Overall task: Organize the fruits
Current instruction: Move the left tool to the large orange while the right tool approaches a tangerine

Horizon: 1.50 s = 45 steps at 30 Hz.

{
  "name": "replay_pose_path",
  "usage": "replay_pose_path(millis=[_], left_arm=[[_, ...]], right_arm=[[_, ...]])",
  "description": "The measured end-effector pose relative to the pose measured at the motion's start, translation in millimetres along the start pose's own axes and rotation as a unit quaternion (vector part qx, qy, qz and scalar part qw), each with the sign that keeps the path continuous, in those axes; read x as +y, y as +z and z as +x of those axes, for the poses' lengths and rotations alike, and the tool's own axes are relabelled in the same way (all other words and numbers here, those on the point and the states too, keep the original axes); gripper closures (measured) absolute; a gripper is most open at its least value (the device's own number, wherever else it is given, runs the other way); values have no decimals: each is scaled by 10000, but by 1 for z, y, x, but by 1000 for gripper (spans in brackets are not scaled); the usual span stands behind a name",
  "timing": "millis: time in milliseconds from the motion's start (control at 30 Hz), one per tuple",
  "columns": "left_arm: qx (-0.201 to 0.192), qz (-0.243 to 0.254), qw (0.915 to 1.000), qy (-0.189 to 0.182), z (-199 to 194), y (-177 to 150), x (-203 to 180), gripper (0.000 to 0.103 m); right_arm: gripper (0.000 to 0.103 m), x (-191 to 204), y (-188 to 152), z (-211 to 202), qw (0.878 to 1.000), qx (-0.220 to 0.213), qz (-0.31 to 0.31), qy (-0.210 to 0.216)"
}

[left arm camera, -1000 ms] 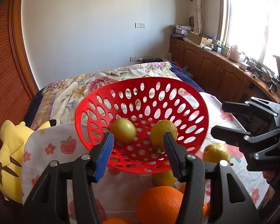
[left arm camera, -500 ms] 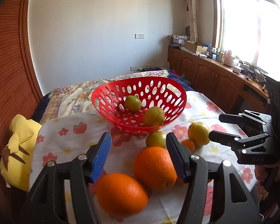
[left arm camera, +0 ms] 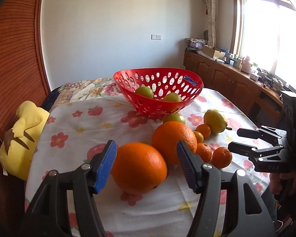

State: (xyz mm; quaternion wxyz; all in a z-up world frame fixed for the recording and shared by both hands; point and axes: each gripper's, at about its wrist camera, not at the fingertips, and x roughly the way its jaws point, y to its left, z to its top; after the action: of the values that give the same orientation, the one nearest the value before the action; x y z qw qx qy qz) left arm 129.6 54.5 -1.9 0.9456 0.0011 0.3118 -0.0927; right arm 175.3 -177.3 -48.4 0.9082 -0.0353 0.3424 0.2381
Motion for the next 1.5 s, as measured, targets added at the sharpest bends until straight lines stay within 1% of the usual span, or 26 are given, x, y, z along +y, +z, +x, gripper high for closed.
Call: replay_pose_path(millis=[267,567,667,767,800,833,967,1167,1300,1433,1500], left_arm=[[58,-39,10000,19,-3,-20,2,39],[136,-84,9999,0,-1,-32,1,38],[162,-108,9998,-10,1,-36,0,38],[169,-133,9998,-26,2,-39,0,38],[178,-142,9997,-36,3,-39,0,37],[189,-148,9997,-46,4,-40,0,37],[197,-149,9997,-57,7,-41,-1,37],[201,-170,9996,-30,11,-39,0,35],[227,-163,9996,-10,16,-36,1,33],[292,-168,9994,-16,22,-35,1,32],[290,-139,9995,44,25,-33,2,31]], right_arm=[[34,5,-16,6,9999,162,20,29],[34,9,-22,19,9994,348,-35,33],[36,12,-23,24,9991,414,-104,-10],[43,12,-23,27,9988,461,-171,-42],[48,13,-23,29,9986,481,-189,-63],[55,13,-23,29,9985,501,-200,-79],[56,12,-24,30,9984,503,-235,-66],[56,5,-19,29,9991,368,-160,-139],[56,-5,-17,32,9989,417,-104,-187],[56,-5,-21,33,9988,400,-165,-207],[56,-5,-21,33,9989,373,-187,-218]])
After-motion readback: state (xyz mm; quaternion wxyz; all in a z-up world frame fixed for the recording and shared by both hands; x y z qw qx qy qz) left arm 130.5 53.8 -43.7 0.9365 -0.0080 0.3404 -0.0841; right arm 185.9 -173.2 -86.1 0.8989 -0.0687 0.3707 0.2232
